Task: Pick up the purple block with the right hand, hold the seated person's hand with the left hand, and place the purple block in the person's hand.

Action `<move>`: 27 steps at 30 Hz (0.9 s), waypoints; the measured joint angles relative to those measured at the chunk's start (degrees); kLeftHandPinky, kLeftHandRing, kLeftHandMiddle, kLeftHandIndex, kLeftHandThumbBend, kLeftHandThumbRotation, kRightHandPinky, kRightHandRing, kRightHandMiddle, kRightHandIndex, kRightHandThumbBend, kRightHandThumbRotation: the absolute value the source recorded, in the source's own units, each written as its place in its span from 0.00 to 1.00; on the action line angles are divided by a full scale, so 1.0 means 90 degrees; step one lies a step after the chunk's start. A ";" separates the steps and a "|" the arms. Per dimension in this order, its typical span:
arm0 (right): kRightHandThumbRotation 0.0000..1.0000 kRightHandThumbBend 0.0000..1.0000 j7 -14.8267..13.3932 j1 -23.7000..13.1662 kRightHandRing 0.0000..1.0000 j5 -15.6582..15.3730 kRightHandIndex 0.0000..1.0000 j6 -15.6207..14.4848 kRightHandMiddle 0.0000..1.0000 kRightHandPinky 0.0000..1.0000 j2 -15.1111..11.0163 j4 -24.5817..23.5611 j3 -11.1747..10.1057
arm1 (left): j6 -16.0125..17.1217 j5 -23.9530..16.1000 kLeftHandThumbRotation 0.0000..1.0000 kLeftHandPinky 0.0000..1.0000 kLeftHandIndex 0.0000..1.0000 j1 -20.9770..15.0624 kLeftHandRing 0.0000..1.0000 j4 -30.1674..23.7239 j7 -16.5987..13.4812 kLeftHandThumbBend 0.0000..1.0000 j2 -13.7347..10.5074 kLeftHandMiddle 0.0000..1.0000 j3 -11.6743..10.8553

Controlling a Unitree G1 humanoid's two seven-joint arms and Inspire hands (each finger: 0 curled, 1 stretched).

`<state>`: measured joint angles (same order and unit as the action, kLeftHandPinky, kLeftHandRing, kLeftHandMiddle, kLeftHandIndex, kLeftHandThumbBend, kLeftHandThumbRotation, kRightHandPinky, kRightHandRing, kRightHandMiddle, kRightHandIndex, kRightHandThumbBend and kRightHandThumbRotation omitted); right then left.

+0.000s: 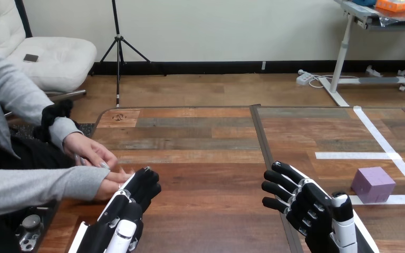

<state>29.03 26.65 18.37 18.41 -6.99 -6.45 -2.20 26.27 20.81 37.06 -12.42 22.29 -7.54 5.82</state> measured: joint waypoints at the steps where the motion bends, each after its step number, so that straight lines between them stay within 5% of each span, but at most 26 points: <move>1: 1.00 0.87 0.0005 0.0000 0.86 0.0001 0.86 0.0000 0.86 0.81 0.0000 0.0000 -0.0001 | 0.0000 0.0000 0.73 1.00 0.92 0.0000 0.95 -0.0002 0.0008 0.51 0.0000 0.94 0.0001; 27: 1.00 0.88 -0.0004 0.0001 0.86 0.0000 0.86 -0.0028 0.86 0.82 -0.0006 0.0000 -0.0011 | 0.0000 0.0016 0.75 1.00 0.93 0.0004 0.98 -0.0051 0.0050 0.49 -0.0045 0.97 -0.0007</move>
<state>28.99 26.65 18.38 18.16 -7.05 -6.45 -2.30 26.27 20.96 37.10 -12.89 22.75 -7.95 5.76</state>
